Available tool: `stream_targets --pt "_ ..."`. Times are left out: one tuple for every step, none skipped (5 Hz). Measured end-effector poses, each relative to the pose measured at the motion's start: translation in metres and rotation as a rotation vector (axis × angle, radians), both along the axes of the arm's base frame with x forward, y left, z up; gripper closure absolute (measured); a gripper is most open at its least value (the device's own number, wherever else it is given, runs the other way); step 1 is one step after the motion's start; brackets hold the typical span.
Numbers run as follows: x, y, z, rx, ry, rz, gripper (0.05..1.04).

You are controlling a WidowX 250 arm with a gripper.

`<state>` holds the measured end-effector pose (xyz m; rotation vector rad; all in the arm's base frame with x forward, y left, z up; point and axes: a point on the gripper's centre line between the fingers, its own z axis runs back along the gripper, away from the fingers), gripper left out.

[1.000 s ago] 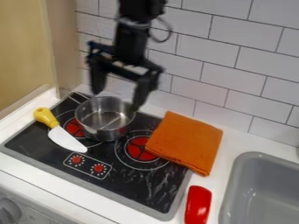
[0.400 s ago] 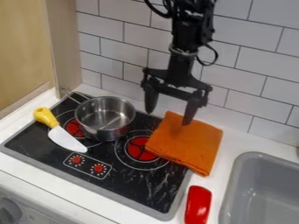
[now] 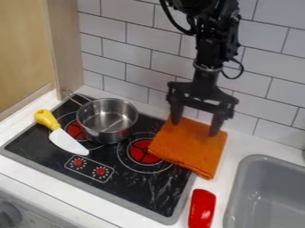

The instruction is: Picked the orange cloth and place it on the lower right corner of stove

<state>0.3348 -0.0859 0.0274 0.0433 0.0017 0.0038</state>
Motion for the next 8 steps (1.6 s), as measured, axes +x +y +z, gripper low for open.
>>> stream_targets --pt "-0.005 0.0 -0.01 0.004 0.042 -0.038 0.084" --pt "-0.016 0.008 -0.021 0.018 0.072 -0.091 0.084" --pt "-0.022 0.008 -0.026 -0.004 0.086 -0.137 0.084" --pt "-0.034 0.01 -0.027 -0.038 0.117 -0.232 0.084" --pt "-0.05 0.016 -0.025 -0.031 0.146 -0.285 0.084" --pt "-0.064 0.021 -0.022 -0.022 0.162 -0.305 0.084" --pt "-0.072 0.025 -0.024 -0.008 0.181 -0.303 0.084" --pt "-0.079 0.037 -0.024 -0.007 0.181 -0.29 0.084"
